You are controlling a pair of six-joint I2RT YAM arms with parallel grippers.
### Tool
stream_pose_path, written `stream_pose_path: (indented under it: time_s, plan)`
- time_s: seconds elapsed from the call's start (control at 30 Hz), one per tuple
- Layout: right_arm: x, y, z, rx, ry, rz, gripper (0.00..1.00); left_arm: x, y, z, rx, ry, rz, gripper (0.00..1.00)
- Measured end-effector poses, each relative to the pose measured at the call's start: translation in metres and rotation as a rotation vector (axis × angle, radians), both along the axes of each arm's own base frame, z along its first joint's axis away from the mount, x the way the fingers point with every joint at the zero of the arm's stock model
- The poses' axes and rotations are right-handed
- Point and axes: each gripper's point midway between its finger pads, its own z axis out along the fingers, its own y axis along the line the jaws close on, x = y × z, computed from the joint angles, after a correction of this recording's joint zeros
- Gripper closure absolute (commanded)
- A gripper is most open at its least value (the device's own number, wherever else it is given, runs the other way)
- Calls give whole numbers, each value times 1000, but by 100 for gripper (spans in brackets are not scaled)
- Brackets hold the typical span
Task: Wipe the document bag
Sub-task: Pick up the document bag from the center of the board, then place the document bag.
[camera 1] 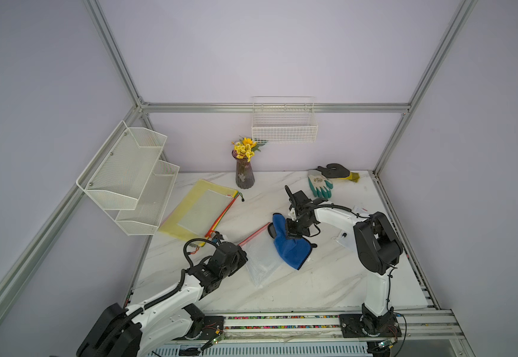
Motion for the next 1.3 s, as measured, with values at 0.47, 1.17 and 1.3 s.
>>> stream_pose_path:
  time_s: [0.47,1.17,1.3]
  plan:
    - [-137,-40,8,-191,84,218,100,107,-38,149,186,-170,-131,100]
    - [-192,-17,-44,-230,244,324,100,195,-296,192,-232,-315,-600,100]
    - [-196,-7,-44,-200,254,330,100,181,-326,187,-308,-311,-651,100]
